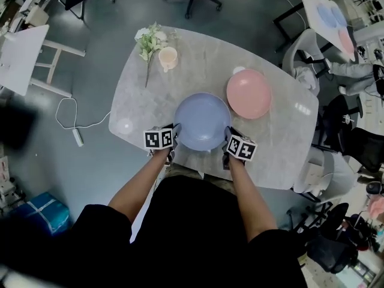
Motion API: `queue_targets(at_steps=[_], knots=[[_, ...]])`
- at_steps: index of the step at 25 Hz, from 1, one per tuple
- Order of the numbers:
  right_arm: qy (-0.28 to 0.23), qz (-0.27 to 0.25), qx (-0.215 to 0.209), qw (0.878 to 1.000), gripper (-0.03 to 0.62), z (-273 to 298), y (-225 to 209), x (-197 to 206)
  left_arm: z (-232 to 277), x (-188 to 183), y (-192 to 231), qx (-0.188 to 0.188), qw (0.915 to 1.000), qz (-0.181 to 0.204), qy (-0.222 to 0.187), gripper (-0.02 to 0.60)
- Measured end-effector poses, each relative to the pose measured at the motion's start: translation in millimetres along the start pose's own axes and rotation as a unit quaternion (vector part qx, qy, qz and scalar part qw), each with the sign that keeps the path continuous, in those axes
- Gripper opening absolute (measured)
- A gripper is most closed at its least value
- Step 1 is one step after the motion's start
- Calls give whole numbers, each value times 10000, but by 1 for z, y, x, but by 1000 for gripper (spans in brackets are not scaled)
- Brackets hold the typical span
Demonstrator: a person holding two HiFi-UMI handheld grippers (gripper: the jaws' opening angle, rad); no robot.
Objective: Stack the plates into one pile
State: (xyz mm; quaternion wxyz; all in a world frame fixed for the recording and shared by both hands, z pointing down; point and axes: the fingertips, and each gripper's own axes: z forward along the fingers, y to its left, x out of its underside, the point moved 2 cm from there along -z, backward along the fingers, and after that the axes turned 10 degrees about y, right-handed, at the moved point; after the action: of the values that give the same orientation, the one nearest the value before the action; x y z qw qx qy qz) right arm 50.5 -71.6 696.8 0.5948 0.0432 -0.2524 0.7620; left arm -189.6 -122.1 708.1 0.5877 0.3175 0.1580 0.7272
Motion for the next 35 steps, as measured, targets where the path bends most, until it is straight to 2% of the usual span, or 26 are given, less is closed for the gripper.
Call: queue_targets(at_steps=[10,18,21,29,35], knots=[[-316,281,74,9991,48,-45,-48,-33,23,-51,-71,-158,9968,765,164,87],[-404,453,180,9980,48,-67,-121,-64,79,-83,-135,64,9952,949,209,83],[-456,661,135,9967,48,-71,-146,-76,101,-93,-152,31,9940,1054,280,84],[-321,840,49,9959,48,-54,-186,-102,147,-123,-167,-266,9918,1159,463,80],[-185,885,55,9959,48,-34,-212,-124,178,-139,-169,-350,9893,1284,602,87]])
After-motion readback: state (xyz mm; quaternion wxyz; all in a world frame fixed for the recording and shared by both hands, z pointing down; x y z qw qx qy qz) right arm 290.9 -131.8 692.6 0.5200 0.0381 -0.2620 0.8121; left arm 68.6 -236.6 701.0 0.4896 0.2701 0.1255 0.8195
